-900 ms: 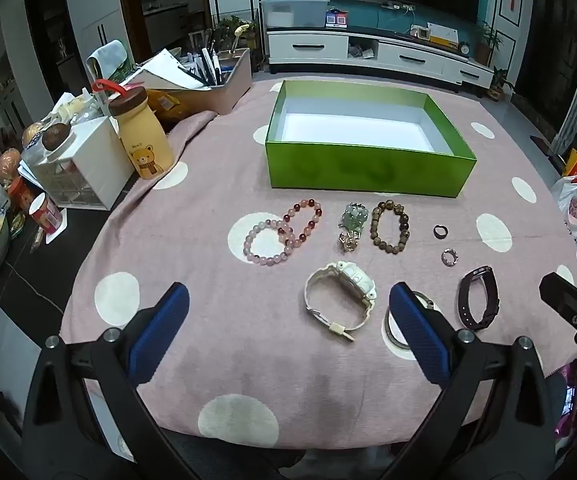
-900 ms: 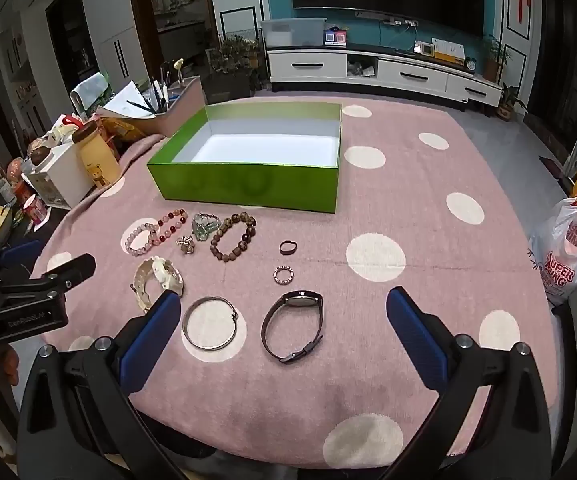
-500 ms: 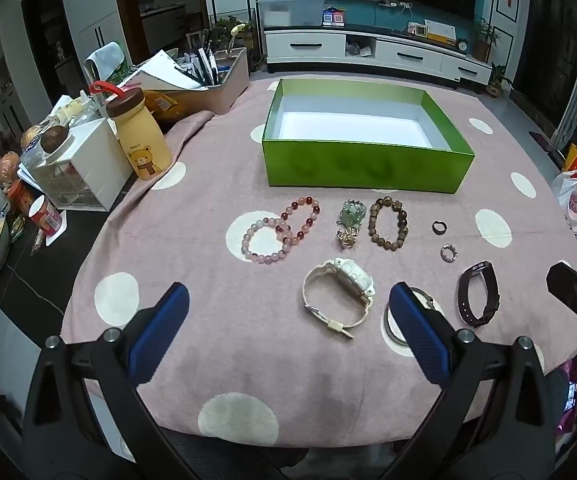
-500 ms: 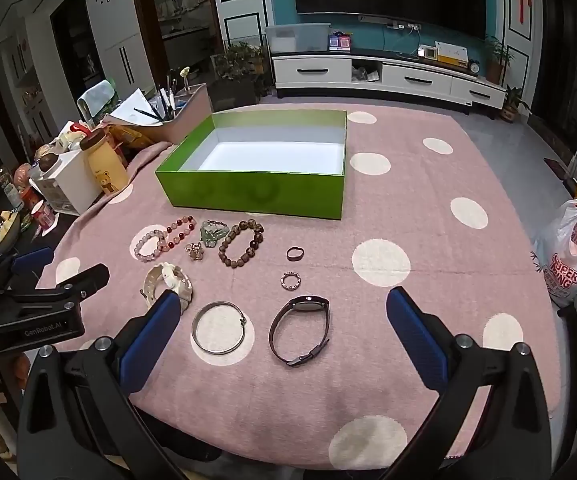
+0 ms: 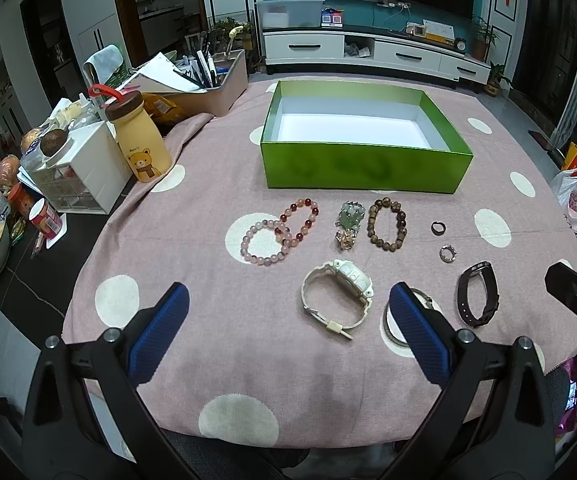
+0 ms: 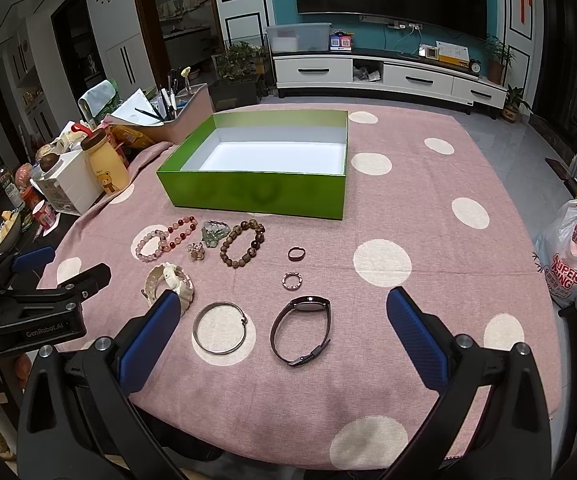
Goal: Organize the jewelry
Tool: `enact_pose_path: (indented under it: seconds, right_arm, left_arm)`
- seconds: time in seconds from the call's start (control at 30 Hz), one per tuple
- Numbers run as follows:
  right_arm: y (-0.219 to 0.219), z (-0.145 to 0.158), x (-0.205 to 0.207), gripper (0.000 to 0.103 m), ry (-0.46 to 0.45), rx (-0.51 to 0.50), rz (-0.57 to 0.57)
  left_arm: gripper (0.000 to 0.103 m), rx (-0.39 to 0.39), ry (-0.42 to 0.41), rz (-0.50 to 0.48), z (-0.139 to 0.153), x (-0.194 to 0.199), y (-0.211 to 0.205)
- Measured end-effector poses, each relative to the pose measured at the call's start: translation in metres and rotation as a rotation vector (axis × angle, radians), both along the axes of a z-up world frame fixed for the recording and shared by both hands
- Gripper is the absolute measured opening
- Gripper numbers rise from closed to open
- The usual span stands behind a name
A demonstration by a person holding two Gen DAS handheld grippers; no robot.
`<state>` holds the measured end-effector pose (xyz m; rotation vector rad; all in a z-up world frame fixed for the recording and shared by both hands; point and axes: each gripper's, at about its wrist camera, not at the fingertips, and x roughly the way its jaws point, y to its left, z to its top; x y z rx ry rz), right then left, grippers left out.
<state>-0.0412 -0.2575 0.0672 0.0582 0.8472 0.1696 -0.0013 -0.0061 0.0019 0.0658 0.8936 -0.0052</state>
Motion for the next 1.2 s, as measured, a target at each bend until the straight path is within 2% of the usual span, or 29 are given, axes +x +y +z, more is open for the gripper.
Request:
enact_pose_path:
  seconds: [1.2]
  right_arm:
    - [0.001,-0.004,0.001,0.102,0.005,0.002,0.000]
  left_arm:
    - [0.101,0.002,0.004,-0.007,-0.004,-0.001,-0.004]
